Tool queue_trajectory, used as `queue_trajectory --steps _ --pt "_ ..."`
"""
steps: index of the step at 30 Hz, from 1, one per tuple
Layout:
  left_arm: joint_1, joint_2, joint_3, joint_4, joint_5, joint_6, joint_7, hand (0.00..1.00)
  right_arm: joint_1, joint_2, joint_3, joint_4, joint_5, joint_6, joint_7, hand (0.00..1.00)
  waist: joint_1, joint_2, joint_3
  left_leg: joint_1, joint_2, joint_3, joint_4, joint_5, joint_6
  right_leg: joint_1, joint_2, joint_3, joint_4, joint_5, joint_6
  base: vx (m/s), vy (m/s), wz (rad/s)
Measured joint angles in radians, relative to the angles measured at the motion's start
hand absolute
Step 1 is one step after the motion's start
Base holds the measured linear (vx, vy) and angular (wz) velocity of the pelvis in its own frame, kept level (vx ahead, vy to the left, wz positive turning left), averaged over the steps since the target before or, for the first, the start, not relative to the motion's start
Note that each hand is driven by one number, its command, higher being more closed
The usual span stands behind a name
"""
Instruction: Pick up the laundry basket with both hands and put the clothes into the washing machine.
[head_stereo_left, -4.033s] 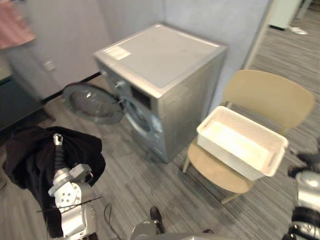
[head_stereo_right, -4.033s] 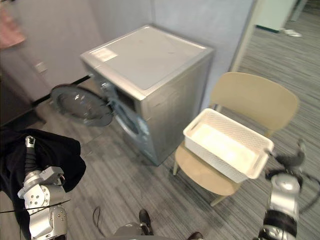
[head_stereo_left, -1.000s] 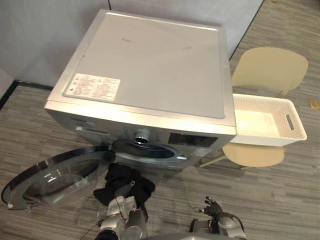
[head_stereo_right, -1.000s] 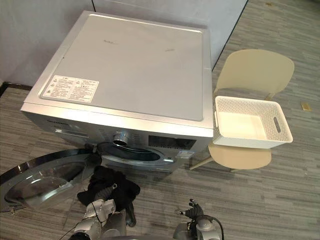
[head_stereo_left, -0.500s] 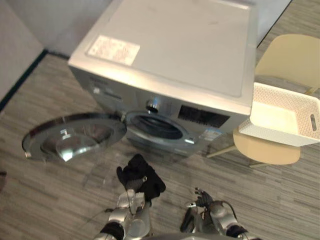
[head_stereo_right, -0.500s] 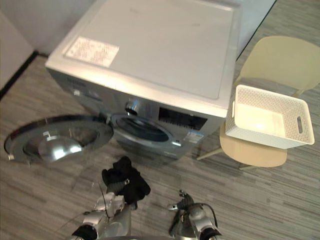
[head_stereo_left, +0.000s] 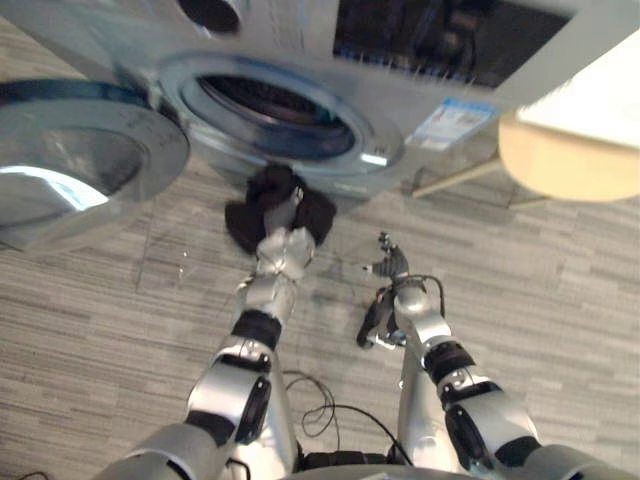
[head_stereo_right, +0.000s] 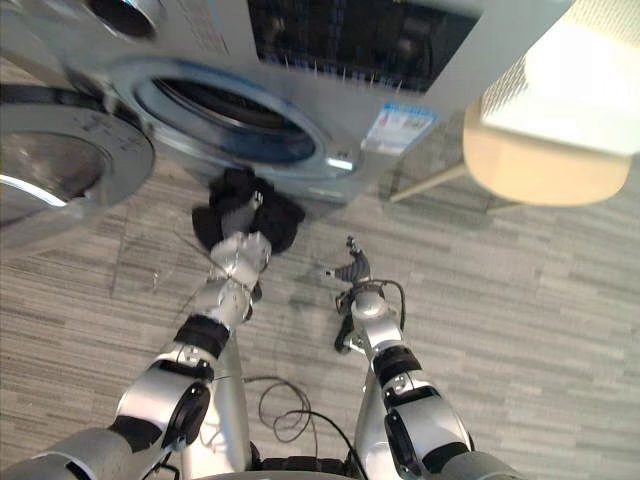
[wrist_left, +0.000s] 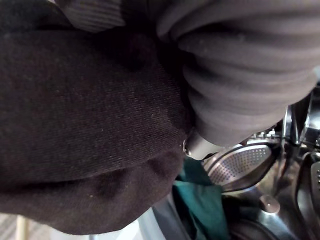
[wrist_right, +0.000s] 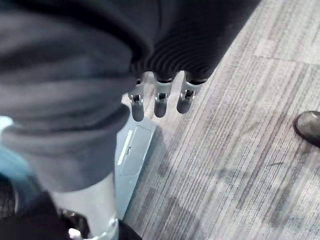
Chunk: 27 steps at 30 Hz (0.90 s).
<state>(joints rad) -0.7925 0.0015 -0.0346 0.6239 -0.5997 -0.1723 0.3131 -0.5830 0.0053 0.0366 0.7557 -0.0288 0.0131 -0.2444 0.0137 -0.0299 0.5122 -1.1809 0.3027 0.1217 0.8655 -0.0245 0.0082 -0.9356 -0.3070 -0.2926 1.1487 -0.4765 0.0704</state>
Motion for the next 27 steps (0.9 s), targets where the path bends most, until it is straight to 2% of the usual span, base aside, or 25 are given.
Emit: queue_trajectory --steps 2,7,12,13,18,20,23,27 --pt "-0.075 0.0 0.006 -0.074 -0.02 -0.012 0.012 1.0 -0.007 0.007 -0.061 -0.022 0.0 0.015 -0.018 0.0 -0.004 -0.009 0.006 -0.115 0.007 0.003 0.069 -0.012 0.018 -0.119 -0.014 0.029 0.064 0.0 -0.001 -0.05 0.049 -0.16" --pt "-0.196 0.025 0.026 -0.156 -0.079 -0.045 0.051 1.0 0.017 0.012 -0.123 -0.086 -0.002 0.025 -0.019 0.0 -0.016 -0.017 0.01 -0.27 0.006 0.005 0.167 -0.039 0.05 -0.271 -0.041 0.065 0.151 -0.005 0.008 -0.01 0.073 -0.06" --pt "-0.329 0.073 0.058 -0.159 -0.128 -0.056 0.091 1.0 0.057 0.063 -0.147 -0.275 0.0 0.031 -0.043 0.0 -0.041 -0.021 0.011 -0.344 0.022 0.032 0.194 -0.046 0.06 -0.364 -0.042 0.103 0.175 -0.007 0.018 -0.03 0.046 -0.12" --pt "-0.386 0.099 0.083 -0.159 -0.138 -0.065 0.111 1.0 0.074 0.087 -0.146 -0.341 -0.001 0.027 -0.051 0.0 -0.054 -0.027 0.011 -0.37 0.038 0.039 0.203 -0.046 0.06 -0.39 -0.036 0.105 0.177 0.004 0.01 -0.01 0.003 -0.2" --pt "-0.537 0.187 0.111 -0.159 -0.159 -0.084 0.157 1.0 0.148 0.13 -0.137 -0.492 -0.017 -0.007 -0.07 0.0 -0.069 -0.052 0.008 -0.444 0.079 0.029 0.271 -0.071 0.074 -0.455 -0.014 0.11 0.213 0.012 0.011 0.01 -0.013 -0.27" --pt "-0.599 0.218 0.116 -0.154 -0.225 -0.122 0.177 1.0 0.161 0.143 -0.137 -0.51 -0.023 -0.008 -0.069 0.0 -0.085 -0.066 0.007 -0.467 0.094 0.021 0.307 -0.089 0.076 -0.471 -0.008 0.115 0.234 0.007 0.009 0.04 -0.013 -0.21" --pt "-0.718 0.207 0.113 -0.129 -0.366 -0.165 0.178 1.0 0.18 0.144 -0.14 -0.524 -0.024 -0.004 -0.064 0.0 -0.089 -0.075 0.004 -0.484 0.098 0.018 0.328 -0.098 0.076 -0.487 -0.008 0.121 0.252 0.002 0.008 0.04 -0.017 -0.06" --pt "-0.874 0.201 0.099 -0.062 -0.481 -0.188 0.179 1.0 0.18 0.145 -0.142 -0.541 -0.023 0.005 -0.066 0.0 -0.094 -0.076 0.003 -0.484 0.098 0.02 0.328 -0.098 0.076 -0.489 -0.01 0.123 0.254 0.002 0.008 0.01 -0.007 0.01"
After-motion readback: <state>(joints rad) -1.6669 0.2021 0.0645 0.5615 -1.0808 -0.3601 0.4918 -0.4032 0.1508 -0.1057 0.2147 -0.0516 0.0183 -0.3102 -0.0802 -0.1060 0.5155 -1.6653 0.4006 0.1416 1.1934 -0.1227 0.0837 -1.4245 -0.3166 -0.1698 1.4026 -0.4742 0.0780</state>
